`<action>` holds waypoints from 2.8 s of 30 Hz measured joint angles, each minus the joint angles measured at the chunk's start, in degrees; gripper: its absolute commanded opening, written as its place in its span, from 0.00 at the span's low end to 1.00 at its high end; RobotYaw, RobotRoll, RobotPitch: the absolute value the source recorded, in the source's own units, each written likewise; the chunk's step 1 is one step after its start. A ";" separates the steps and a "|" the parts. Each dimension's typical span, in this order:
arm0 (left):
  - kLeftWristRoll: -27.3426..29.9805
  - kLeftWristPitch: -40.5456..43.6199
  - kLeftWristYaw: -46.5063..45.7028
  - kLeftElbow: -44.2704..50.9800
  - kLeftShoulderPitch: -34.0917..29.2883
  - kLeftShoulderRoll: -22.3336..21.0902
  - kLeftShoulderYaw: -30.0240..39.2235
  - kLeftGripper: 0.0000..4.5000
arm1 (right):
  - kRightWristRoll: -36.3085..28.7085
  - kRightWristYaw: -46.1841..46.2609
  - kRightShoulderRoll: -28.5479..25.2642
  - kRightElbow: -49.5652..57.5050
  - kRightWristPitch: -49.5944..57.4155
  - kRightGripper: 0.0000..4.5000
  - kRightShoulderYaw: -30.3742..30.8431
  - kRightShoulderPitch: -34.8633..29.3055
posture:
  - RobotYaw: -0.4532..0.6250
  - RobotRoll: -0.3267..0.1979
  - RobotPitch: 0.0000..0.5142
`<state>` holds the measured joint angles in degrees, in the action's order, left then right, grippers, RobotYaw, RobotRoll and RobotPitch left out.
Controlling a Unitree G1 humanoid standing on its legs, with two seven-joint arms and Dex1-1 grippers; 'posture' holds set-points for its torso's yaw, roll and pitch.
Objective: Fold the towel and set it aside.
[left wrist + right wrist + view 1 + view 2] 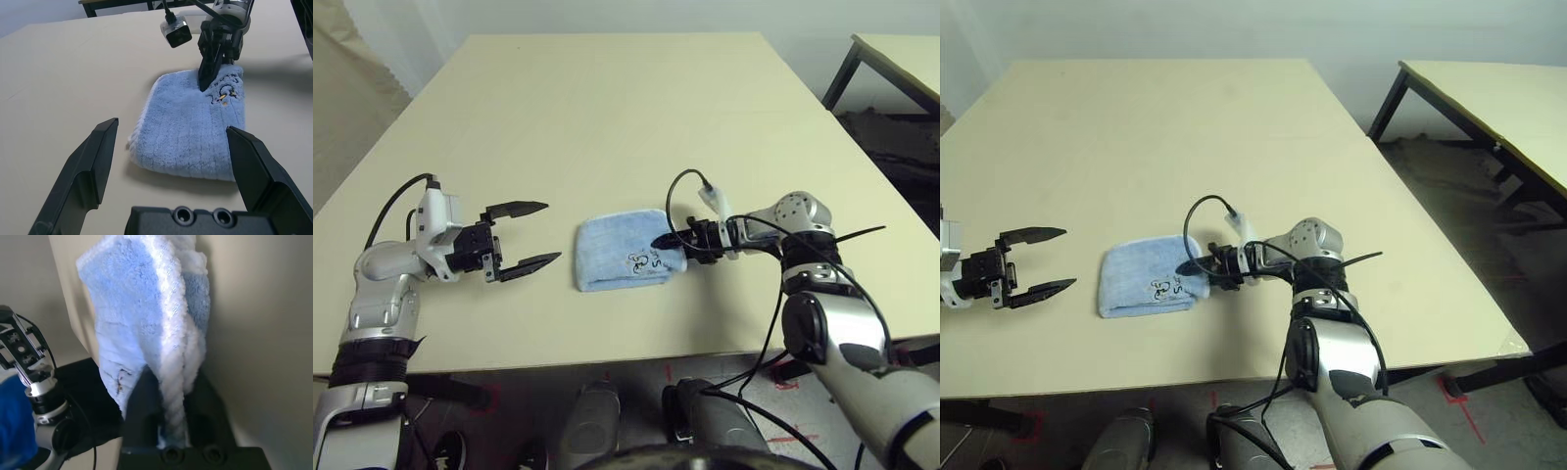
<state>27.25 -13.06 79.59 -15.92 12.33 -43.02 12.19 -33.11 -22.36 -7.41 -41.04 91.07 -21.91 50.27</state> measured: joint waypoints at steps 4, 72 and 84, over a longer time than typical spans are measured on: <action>-0.28 -0.27 -0.13 0.00 0.00 0.37 -0.01 1.00 | -0.05 2.49 0.96 -0.66 -0.40 0.01 -5.23 0.30 | 0.53 0.62 0.15; -0.69 -1.76 -0.17 -2.09 2.30 2.29 -2.14 1.00 | -28.48 55.47 1.43 8.96 -55.98 0.01 -33.35 -3.50 | 0.49 0.62 0.15; -0.69 -1.69 -0.54 -2.03 2.18 2.22 -2.15 1.00 | -31.65 60.00 -3.31 7.93 -48.65 0.43 -32.28 -3.79 | 0.50 0.62 0.16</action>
<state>26.57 -14.75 79.05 -17.95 14.51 -40.80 10.04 -64.76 37.64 -10.72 -33.11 42.42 -54.19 46.49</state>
